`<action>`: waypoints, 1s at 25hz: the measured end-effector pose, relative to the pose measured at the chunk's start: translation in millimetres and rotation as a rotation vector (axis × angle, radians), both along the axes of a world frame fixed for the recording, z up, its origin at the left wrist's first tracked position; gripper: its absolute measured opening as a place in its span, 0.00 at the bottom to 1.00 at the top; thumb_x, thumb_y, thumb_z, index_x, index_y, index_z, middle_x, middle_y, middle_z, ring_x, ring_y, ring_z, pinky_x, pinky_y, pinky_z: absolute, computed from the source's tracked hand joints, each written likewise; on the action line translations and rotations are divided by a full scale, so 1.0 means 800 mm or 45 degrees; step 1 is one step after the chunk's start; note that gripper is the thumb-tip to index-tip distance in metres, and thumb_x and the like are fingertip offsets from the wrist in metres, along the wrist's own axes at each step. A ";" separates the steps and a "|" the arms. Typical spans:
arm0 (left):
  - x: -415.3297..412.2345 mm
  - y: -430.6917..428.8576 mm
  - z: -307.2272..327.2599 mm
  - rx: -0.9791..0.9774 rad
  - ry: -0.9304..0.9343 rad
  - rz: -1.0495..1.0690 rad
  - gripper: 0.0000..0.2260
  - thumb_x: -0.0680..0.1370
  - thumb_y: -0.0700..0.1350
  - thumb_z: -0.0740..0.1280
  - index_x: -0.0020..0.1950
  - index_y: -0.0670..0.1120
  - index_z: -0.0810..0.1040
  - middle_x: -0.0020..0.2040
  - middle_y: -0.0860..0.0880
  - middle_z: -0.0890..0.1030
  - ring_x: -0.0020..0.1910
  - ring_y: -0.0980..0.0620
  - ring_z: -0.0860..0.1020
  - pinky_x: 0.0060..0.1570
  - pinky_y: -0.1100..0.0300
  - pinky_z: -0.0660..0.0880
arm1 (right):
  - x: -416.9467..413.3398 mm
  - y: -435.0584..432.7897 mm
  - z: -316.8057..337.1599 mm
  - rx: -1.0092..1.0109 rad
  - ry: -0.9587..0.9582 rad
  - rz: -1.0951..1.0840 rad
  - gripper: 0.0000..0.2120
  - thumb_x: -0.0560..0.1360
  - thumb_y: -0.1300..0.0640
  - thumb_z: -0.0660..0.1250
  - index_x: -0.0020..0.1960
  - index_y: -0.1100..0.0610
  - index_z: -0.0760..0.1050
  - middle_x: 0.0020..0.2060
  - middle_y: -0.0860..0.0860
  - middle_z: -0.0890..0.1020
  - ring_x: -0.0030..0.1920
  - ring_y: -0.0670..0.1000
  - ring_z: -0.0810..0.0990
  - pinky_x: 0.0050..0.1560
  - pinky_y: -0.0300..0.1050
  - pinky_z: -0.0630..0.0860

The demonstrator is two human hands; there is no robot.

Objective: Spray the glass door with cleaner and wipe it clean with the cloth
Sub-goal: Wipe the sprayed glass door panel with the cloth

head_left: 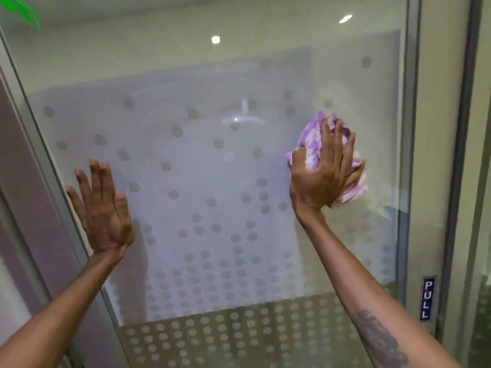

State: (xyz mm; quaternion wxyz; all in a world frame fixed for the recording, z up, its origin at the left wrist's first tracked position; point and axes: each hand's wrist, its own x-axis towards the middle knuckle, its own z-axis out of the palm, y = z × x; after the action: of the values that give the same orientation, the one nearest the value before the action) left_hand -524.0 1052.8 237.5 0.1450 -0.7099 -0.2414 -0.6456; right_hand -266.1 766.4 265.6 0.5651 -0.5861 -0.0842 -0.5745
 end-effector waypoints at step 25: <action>-0.001 0.011 -0.004 -0.047 0.040 -0.074 0.26 0.87 0.50 0.48 0.85 0.49 0.49 0.85 0.52 0.50 0.85 0.45 0.47 0.82 0.40 0.43 | -0.222 0.251 0.133 -0.595 -0.598 0.152 0.27 0.71 0.44 0.66 0.71 0.43 0.77 0.73 0.44 0.76 0.77 0.54 0.71 0.76 0.71 0.57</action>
State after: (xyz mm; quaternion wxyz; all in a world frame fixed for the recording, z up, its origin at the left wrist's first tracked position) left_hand -524.4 1061.9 234.2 0.1169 -0.7291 -0.2303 -0.6338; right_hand -443.6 967.5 372.3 0.4134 -0.5455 -0.3756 -0.6248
